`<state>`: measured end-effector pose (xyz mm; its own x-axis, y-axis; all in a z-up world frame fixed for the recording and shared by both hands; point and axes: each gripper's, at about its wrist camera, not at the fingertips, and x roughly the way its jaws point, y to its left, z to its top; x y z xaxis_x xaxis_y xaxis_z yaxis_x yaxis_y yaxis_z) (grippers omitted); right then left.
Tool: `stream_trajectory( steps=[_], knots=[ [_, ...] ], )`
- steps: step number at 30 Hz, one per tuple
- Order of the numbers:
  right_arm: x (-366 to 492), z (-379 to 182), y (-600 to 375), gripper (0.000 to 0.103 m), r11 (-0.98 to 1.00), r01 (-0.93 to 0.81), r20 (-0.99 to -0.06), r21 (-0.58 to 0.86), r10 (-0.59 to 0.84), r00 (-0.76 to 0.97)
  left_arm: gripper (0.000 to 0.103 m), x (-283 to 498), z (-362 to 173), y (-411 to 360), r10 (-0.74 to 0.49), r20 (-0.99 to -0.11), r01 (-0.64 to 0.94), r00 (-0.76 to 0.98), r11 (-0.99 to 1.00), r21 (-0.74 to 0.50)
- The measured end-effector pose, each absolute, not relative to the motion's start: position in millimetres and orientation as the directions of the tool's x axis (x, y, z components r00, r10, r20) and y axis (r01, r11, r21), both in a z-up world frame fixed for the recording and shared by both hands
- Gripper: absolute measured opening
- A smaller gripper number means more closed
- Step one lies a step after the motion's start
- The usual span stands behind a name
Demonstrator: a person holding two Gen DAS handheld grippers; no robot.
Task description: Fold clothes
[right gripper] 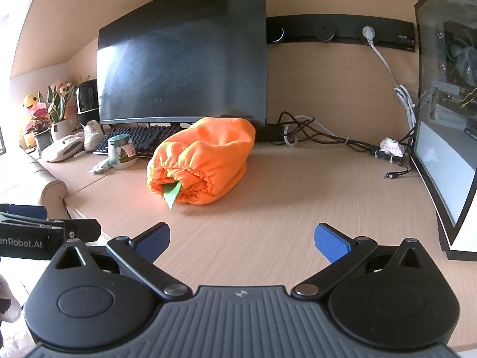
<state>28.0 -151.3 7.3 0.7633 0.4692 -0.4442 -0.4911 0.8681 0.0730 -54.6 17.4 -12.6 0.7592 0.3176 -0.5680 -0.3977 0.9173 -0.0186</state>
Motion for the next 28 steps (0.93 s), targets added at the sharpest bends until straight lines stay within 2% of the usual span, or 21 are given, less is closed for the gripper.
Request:
stream_trajectory(
  steps=[13, 28],
  knots=[
    [40, 2, -140, 0.103, 0.867, -0.494, -0.476, 0.059, 0.460, 0.750, 0.103, -44, -24, 29, 0.311, -0.608, -0.404, 0.730, 0.915, -0.018],
    [55, -4, -119, 0.103, 0.857, -0.514, -0.510, 0.027, 0.454, 0.730, 0.103, -31, -34, 48, 0.275, -0.613, -0.363, 0.741, 0.932, -0.020]
  ],
)
